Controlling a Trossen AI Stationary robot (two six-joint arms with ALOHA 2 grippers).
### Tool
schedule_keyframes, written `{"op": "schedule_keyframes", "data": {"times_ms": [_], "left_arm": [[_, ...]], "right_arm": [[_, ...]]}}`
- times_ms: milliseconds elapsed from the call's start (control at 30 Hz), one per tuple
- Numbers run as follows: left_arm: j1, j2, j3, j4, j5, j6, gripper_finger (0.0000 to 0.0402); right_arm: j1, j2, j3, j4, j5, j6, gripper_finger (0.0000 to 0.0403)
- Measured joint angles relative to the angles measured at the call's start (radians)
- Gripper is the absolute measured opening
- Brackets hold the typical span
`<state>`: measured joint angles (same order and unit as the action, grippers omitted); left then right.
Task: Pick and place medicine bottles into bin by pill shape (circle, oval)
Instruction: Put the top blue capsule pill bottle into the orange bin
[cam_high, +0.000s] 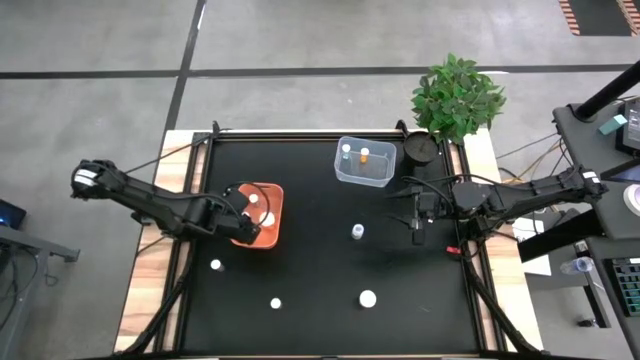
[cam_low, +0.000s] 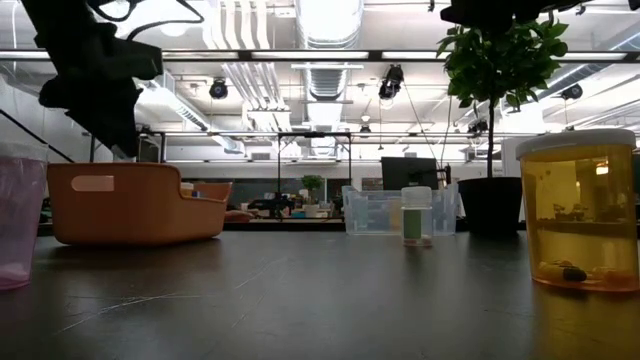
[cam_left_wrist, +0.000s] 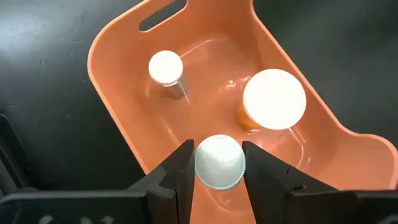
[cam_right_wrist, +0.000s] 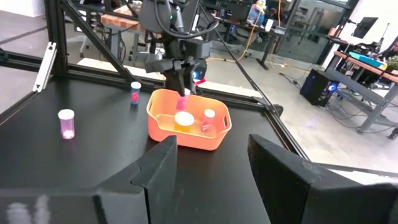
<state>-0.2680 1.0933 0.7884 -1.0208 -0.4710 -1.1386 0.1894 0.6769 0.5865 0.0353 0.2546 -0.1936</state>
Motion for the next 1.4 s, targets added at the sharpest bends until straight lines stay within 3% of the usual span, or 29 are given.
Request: {"op": "schedule_keyframes", "data": {"times_ms": [633,867,1167,1400], "left_arm": [[0.039,0.186,-0.005,0.100,-0.019,0.101,0.0099],[0.040,0.195,-0.006,0.104,-0.020,0.063,0.0100],[0.040,0.186,-0.006,0.094,-0.025,0.047,0.0145],[0.040,0.186,-0.006,0.069,-0.025,0.046,0.0152]], "right_arm": [[0.000,0.000,-0.002,-0.001,0.000,-0.001,0.0189],[0.000,0.000,-0.002,-0.001,0.000,-0.001,0.0189],[0.000,0.000,-0.002,-0.002,0.000,-0.001,0.0189],[0.000,0.000,-0.002,-0.002,0.000,-0.001,0.0189]]}}
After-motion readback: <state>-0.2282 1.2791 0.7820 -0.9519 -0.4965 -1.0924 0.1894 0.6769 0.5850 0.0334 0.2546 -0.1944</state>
